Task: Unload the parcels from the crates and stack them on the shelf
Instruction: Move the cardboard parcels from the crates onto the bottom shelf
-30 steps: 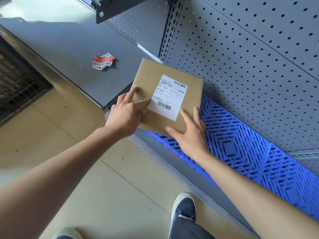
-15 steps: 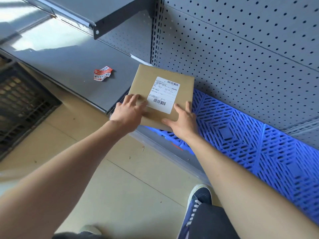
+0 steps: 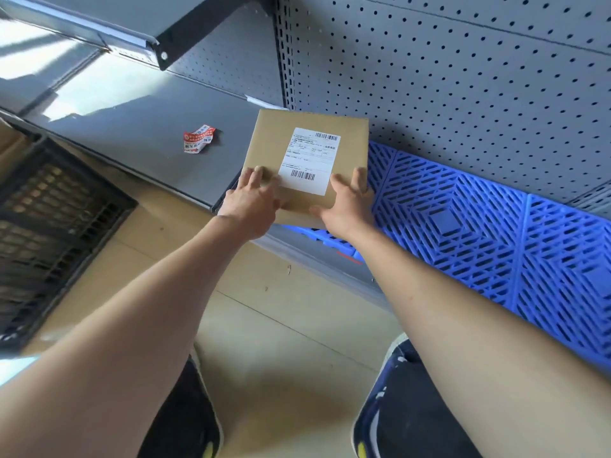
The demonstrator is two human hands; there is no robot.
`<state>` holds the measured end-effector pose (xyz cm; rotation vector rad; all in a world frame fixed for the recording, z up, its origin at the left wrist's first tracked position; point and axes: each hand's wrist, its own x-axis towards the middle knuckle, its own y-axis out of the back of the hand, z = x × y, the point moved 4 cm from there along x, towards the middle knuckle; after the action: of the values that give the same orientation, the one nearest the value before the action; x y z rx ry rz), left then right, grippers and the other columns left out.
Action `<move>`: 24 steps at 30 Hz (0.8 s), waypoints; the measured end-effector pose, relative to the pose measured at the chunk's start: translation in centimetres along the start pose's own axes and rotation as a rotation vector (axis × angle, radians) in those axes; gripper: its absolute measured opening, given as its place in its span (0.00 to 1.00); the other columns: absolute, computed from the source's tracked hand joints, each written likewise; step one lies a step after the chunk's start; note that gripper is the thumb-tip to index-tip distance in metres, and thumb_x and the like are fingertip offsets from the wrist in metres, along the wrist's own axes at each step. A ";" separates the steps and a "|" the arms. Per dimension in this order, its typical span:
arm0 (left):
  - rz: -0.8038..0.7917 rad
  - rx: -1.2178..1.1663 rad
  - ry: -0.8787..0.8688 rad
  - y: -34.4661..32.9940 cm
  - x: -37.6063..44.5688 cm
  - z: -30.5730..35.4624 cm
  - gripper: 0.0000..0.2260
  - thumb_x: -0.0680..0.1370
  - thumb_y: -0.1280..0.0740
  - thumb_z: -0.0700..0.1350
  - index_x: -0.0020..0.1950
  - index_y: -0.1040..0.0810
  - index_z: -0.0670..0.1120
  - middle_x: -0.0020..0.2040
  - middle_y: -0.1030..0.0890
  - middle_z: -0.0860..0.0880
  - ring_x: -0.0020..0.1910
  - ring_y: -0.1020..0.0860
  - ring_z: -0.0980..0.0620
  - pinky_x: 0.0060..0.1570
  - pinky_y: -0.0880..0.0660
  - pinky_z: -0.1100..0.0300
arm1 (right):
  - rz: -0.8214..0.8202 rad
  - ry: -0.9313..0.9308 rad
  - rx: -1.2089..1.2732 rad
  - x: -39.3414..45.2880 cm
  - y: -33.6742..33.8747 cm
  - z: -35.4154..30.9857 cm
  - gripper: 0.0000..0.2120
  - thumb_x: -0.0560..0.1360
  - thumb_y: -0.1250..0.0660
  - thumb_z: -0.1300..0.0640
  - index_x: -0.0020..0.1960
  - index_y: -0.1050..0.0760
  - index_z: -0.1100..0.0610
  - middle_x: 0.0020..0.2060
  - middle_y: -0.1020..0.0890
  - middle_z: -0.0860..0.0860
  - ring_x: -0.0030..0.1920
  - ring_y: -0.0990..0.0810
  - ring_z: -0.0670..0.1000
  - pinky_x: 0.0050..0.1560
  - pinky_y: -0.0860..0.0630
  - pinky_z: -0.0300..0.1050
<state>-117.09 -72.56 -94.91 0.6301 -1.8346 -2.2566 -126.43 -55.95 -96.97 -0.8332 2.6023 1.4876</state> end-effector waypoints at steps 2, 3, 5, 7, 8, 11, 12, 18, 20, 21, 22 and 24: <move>0.013 -0.008 0.005 0.0 -0.2 0.0 0.22 0.84 0.41 0.50 0.79 0.37 0.52 0.77 0.41 0.47 0.78 0.47 0.47 0.66 0.31 0.40 | -0.003 -0.005 -0.006 -0.1 0.0 0.0 0.33 0.75 0.29 0.43 0.75 0.39 0.48 0.80 0.60 0.50 0.76 0.47 0.64 0.66 0.29 0.64; 0.020 -0.013 0.006 0.1 -0.3 0.0 0.22 0.84 0.41 0.50 0.79 0.37 0.53 0.77 0.41 0.47 0.78 0.47 0.47 0.66 0.31 0.40 | 0.004 -0.005 -0.013 -0.3 0.0 0.0 0.33 0.75 0.29 0.43 0.75 0.39 0.47 0.80 0.60 0.49 0.76 0.47 0.64 0.66 0.29 0.64; 0.037 -0.037 0.004 0.0 -0.5 -0.2 0.22 0.84 0.41 0.50 0.79 0.37 0.53 0.78 0.43 0.47 0.79 0.48 0.47 0.67 0.32 0.40 | 0.034 -0.004 -0.012 -0.5 -0.2 0.1 0.32 0.75 0.29 0.42 0.74 0.38 0.46 0.80 0.58 0.48 0.76 0.47 0.62 0.67 0.31 0.65; 0.044 -0.063 -0.012 -0.2 -0.7 -0.3 0.23 0.84 0.42 0.52 0.79 0.39 0.52 0.80 0.45 0.46 0.79 0.51 0.46 0.68 0.34 0.38 | 0.087 -0.003 0.020 -0.9 -0.5 0.4 0.33 0.74 0.29 0.41 0.74 0.37 0.45 0.80 0.56 0.47 0.77 0.49 0.60 0.68 0.36 0.67; 0.055 -0.059 -0.031 -0.5 -0.8 -0.4 0.23 0.85 0.43 0.53 0.79 0.40 0.52 0.80 0.46 0.46 0.80 0.53 0.45 0.67 0.35 0.37 | 0.124 0.003 0.035 -1.1 -0.7 0.5 0.33 0.73 0.29 0.40 0.74 0.37 0.44 0.81 0.55 0.46 0.78 0.49 0.59 0.68 0.38 0.68; 0.118 -0.046 -0.085 -0.9 -1.0 -1.0 0.23 0.85 0.45 0.55 0.79 0.40 0.51 0.80 0.46 0.45 0.79 0.54 0.45 0.66 0.35 0.38 | 0.219 0.019 0.054 -1.9 -1.2 0.6 0.33 0.73 0.28 0.41 0.74 0.34 0.43 0.81 0.51 0.48 0.79 0.49 0.59 0.69 0.40 0.68; 0.139 -0.055 -0.096 -1.0 -1.1 -1.2 0.23 0.85 0.45 0.55 0.79 0.40 0.50 0.79 0.46 0.45 0.79 0.53 0.45 0.66 0.36 0.38 | 0.231 0.008 0.064 -2.0 -1.3 0.5 0.33 0.73 0.28 0.41 0.75 0.34 0.43 0.81 0.51 0.48 0.79 0.50 0.59 0.69 0.41 0.68; 0.171 -0.110 -0.118 -1.7 -0.6 -2.3 0.23 0.85 0.45 0.56 0.79 0.38 0.51 0.80 0.44 0.46 0.81 0.52 0.45 0.67 0.35 0.37 | 0.256 -0.050 0.144 -2.5 -1.7 -0.1 0.34 0.73 0.26 0.44 0.76 0.33 0.45 0.81 0.50 0.46 0.79 0.50 0.59 0.72 0.45 0.67; 0.179 -0.139 -0.110 -1.5 -0.3 -2.7 0.22 0.85 0.43 0.55 0.78 0.36 0.52 0.80 0.43 0.46 0.81 0.53 0.45 0.68 0.35 0.38 | 0.266 -0.087 0.159 -2.5 -2.0 -0.6 0.35 0.73 0.26 0.44 0.76 0.33 0.45 0.82 0.50 0.46 0.79 0.50 0.58 0.72 0.45 0.67; 0.183 -0.158 -0.106 -1.4 -0.2 -2.8 0.21 0.85 0.43 0.54 0.77 0.35 0.52 0.80 0.43 0.46 0.81 0.53 0.45 0.68 0.36 0.39 | 0.276 -0.106 0.161 -2.6 -2.3 -0.9 0.35 0.73 0.25 0.44 0.76 0.33 0.46 0.82 0.51 0.46 0.79 0.50 0.58 0.71 0.44 0.67; 0.182 -0.178 -0.103 -1.3 -0.1 -3.1 0.20 0.85 0.42 0.53 0.77 0.35 0.52 0.80 0.43 0.47 0.81 0.54 0.45 0.69 0.37 0.40 | 0.290 -0.123 0.164 -2.7 -2.5 -1.3 0.35 0.73 0.25 0.44 0.76 0.33 0.46 0.82 0.51 0.46 0.79 0.50 0.58 0.71 0.44 0.67; 0.172 -0.202 -0.107 -1.2 0.3 -3.7 0.21 0.85 0.42 0.53 0.78 0.34 0.53 0.81 0.43 0.47 0.81 0.54 0.44 0.70 0.39 0.40 | 0.316 -0.152 0.172 -2.9 -3.2 -2.0 0.35 0.73 0.26 0.44 0.77 0.33 0.47 0.82 0.51 0.46 0.79 0.49 0.58 0.70 0.43 0.68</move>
<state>-115.61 -75.71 -96.69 0.3112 -1.6066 -2.3577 -122.00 -57.61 -97.54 -0.2899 2.7887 1.2985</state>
